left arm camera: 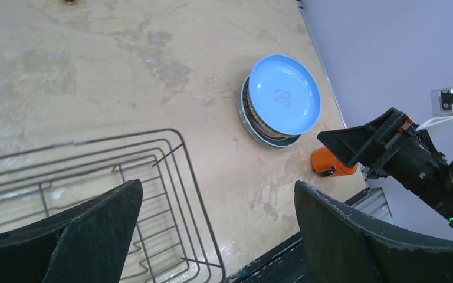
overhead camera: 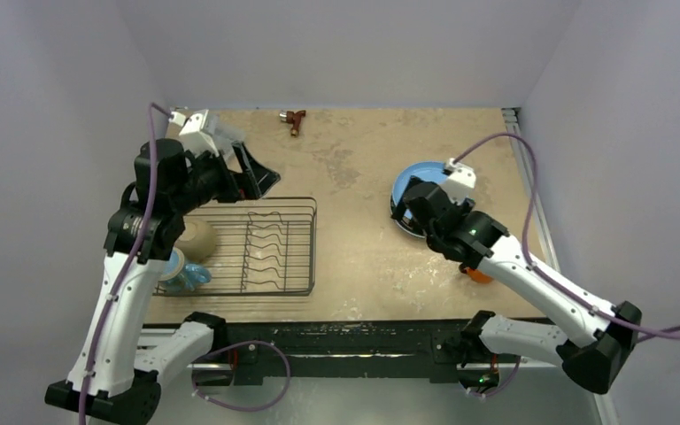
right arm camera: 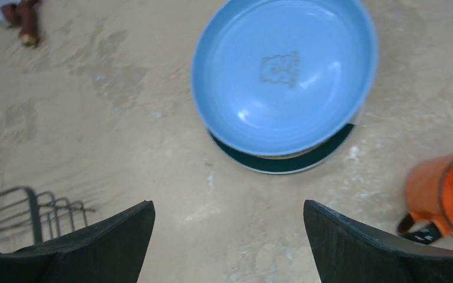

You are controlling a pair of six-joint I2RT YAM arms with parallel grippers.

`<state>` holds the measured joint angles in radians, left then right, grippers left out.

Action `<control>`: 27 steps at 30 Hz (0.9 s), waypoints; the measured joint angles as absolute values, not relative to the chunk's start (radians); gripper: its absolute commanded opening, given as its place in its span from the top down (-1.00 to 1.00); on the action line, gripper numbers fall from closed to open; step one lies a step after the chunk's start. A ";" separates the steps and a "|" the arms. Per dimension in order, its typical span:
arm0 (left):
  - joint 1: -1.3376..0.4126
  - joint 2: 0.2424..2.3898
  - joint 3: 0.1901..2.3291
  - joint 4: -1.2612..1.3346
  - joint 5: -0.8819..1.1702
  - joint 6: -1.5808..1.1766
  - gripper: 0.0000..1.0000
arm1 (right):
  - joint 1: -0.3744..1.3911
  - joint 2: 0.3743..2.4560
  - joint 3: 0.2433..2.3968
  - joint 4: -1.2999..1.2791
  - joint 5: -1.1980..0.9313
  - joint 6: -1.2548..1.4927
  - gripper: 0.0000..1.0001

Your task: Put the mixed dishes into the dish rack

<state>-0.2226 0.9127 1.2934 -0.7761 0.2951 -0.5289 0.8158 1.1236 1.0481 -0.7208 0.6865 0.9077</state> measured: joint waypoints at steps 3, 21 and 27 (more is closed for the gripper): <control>-0.223 0.976 1.322 -0.712 0.375 -0.467 -1.00 | 0.697 1.040 1.019 -0.814 0.688 0.993 -0.87; -0.398 0.876 1.097 -0.594 0.358 -0.176 -1.00 | 0.131 1.065 0.842 -0.871 0.590 1.073 -0.44; -0.458 0.850 1.095 -0.593 0.310 -0.128 -1.00 | 0.057 1.168 0.819 -0.781 0.532 1.018 0.08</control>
